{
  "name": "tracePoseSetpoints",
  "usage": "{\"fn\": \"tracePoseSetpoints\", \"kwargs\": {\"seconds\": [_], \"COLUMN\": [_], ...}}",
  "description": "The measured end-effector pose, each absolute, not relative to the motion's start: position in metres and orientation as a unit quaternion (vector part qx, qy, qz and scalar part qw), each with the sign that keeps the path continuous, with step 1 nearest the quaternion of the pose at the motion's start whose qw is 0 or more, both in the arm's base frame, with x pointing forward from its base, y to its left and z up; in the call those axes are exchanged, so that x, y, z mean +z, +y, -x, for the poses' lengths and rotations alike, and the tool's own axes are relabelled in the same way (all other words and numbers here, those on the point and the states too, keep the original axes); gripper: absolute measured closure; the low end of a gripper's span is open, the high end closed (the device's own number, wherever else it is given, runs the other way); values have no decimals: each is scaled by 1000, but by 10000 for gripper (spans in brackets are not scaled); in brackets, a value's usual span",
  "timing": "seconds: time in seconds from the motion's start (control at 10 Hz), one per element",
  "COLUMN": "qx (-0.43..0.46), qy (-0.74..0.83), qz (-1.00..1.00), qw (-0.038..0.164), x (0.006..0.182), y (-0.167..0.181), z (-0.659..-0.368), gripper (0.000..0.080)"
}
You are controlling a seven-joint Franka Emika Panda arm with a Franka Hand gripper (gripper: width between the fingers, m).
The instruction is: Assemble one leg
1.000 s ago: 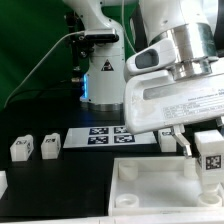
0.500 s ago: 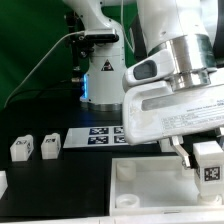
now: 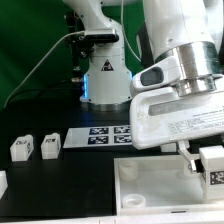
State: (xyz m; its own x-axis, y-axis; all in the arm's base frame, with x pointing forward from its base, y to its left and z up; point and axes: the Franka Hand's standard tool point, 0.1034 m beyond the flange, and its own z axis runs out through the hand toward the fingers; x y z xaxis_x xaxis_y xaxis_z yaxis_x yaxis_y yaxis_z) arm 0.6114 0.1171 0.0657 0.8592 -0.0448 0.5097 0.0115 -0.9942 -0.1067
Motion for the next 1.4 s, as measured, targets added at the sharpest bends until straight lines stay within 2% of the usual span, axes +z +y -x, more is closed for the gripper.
{"fn": "tracePoseSetpoints", "kwargs": {"seconds": [0.4, 0.6, 0.7, 0.8, 1.4], "qx": [-276, -276, -276, -276, -276], "qy": [6, 6, 6, 6, 5], "qz": [960, 960, 960, 960, 960], "qw": [45, 44, 44, 44, 44], "x": [66, 66, 66, 66, 66], "y": [117, 117, 117, 117, 117], "z": [-612, -612, -612, -612, -612], "gripper": [508, 226, 226, 166, 151]}}
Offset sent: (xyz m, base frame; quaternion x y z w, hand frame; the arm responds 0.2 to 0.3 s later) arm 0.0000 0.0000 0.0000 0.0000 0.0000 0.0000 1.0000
